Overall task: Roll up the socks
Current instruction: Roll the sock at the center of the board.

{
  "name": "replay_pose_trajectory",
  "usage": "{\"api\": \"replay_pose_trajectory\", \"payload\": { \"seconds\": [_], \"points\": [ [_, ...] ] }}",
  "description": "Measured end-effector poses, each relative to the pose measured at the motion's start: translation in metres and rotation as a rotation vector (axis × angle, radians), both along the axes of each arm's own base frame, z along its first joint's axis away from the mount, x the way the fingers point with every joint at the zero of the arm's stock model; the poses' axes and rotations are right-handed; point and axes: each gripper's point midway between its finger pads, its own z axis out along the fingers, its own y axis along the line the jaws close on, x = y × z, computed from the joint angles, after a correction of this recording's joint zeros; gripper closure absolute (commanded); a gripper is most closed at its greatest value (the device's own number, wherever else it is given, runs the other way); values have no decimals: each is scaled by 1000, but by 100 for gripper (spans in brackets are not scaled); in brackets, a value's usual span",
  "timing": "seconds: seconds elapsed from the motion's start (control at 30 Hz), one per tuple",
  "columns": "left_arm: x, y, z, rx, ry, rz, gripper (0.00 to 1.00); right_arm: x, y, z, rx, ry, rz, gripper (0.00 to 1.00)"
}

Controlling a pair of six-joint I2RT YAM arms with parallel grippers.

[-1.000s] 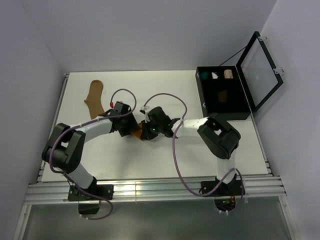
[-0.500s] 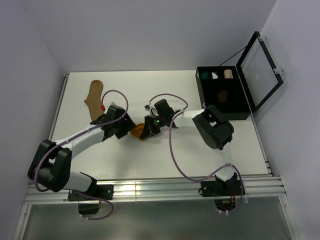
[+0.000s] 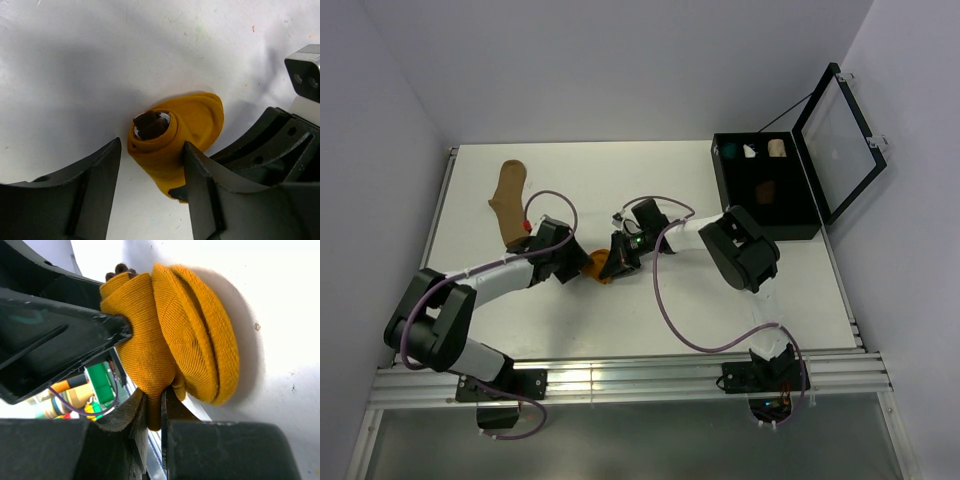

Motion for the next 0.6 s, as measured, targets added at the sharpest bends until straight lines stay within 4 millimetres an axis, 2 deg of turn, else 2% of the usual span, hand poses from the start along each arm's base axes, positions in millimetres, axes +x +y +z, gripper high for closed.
{"api": "replay_pose_trajectory", "payload": {
  "seconds": [0.13,0.17,0.2,0.27,0.37,0.5,0.6],
  "points": [
    [5,-5,-5,-8,10,-4,56,0,1,1,5,23,-10,99],
    [6,-7,-5,-11,12,-8,63,0,1,1,5,26,-12,98],
    [8,-8,-5,-13,13,-9,65,1,1,1,4,30,-15,94],
    [10,-10,-6,-12,17,-17,66,1,2,1,4,31,-18,89],
    [13,-11,-7,-1,23,-30,66,3,1,0,-2,19,-26,72],
    [16,-15,-7,10,27,-65,66,7,-4,3,-22,-60,-55,60],
    [18,-17,-7,21,29,-96,66,11,-11,11,-48,-149,-82,55]
  ]
}}
